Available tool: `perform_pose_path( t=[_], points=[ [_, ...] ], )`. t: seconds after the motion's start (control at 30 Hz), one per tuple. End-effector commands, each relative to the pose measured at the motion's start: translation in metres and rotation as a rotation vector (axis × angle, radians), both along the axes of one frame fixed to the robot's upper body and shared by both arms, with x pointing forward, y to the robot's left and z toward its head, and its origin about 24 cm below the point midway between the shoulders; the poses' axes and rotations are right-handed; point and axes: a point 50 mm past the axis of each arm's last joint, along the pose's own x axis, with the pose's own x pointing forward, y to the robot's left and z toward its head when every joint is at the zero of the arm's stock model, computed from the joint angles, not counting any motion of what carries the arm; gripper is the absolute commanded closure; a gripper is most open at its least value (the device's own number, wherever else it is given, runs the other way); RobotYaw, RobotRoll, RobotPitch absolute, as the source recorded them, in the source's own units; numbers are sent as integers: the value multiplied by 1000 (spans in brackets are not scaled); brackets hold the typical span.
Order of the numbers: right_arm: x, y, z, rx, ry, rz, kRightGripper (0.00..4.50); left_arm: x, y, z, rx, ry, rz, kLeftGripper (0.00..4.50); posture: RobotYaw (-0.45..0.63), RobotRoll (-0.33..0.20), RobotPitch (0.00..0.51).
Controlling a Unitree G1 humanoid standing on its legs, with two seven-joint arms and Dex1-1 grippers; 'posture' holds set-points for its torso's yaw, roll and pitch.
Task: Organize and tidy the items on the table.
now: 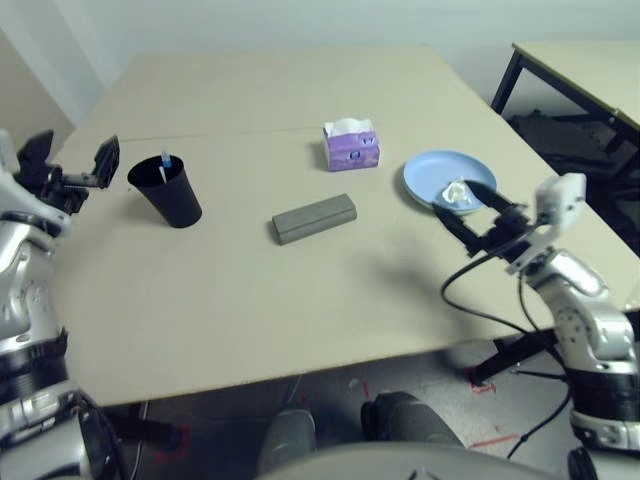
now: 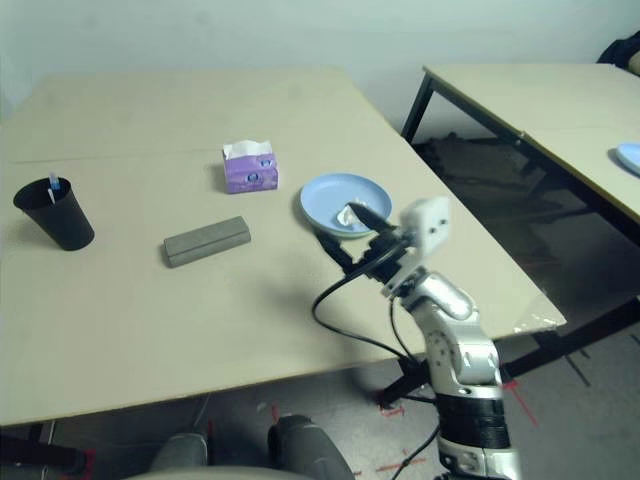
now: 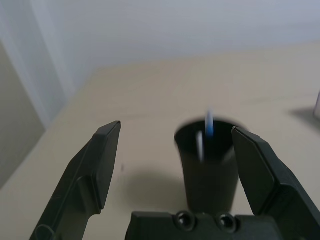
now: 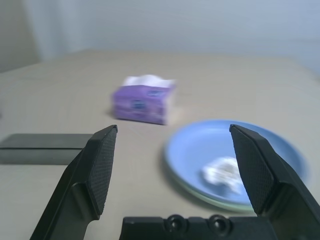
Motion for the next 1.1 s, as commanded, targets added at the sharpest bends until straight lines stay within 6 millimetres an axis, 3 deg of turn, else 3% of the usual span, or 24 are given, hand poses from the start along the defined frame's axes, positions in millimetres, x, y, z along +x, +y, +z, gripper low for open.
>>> perform_pose_path(
  t=[0.03, 0.17, 0.37, 0.73, 1.1],
  points=[
    [-10, -29, -12, -34, 13, -156, 0, -11, -10, -15, -17, 31, -40, 9, -45, 0, 45],
    [-14, -40, -28, -60, 35, -172, 0, -19, -8, -39, -33, 87, -30, 9, -45, 0, 44],
    [-13, -18, -33, -73, 8, -34, 0, -24, 0, -57, -50, 131, -12, 9, -21, 0, 59],
    [-2, 5, -31, -43, -13, 32, 0, -39, 9, -50, -31, 155, 16, 9, 36, 0, 98],
    [-9, 8, -35, -44, -18, 16, 0, -21, -3, -46, -21, 139, -48, 9, -3, 0, 76]
  ],
)
